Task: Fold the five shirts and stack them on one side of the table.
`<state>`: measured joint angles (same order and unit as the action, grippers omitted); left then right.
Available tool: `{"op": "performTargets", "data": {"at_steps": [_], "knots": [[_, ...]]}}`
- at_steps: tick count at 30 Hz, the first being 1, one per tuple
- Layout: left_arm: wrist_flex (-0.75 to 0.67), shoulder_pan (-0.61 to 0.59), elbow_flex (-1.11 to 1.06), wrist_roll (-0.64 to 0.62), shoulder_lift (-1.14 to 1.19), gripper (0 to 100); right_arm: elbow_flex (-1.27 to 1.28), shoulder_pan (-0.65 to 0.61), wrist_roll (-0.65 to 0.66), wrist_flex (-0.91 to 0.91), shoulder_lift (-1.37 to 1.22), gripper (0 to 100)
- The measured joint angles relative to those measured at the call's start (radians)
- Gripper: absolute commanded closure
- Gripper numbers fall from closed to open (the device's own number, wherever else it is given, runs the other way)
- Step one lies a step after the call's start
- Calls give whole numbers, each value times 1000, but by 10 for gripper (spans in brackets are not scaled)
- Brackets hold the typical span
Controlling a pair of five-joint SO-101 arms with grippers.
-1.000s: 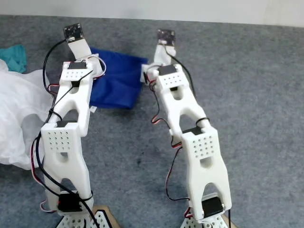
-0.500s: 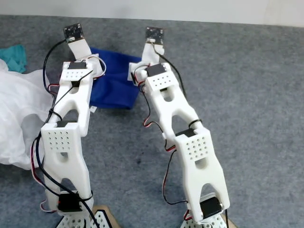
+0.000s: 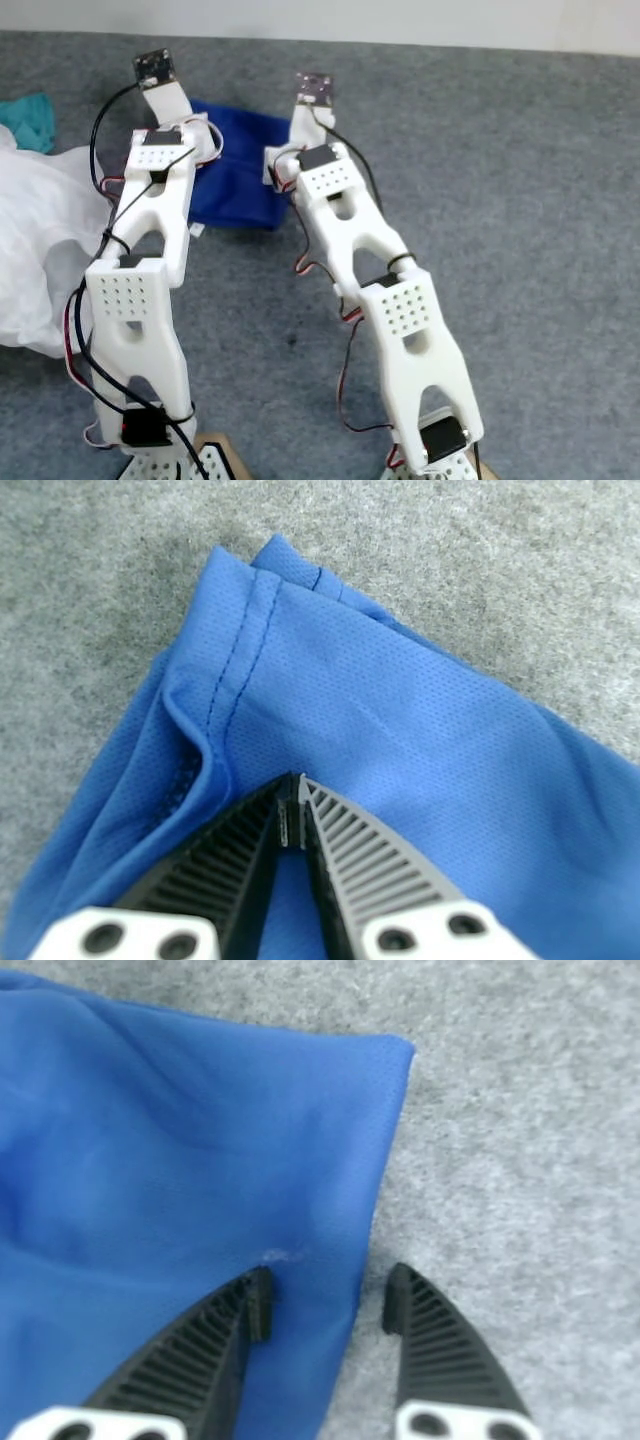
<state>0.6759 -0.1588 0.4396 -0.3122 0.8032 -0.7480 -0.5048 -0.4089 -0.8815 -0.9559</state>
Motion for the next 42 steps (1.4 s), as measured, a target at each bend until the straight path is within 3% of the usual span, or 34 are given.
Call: {"op": "performTargets", "data": {"at_steps": [5, 16, 20, 33, 42], "knots": [[0, 0, 0, 0, 0, 993, 0, 0, 48, 0, -3, 993], [0, 0, 0, 0, 0, 993, -21, 2, 80, -98, -3, 992], [57, 3, 0, -2, -34, 993, -71, 58, 80, -198, -3, 992], [264, 2, 0, 0, -325, 993, -184, 413, 80, -390, -6, 992], [333, 2, -5, 0, -336, 993, -247, 773, 81, -397, -6, 992]]}}
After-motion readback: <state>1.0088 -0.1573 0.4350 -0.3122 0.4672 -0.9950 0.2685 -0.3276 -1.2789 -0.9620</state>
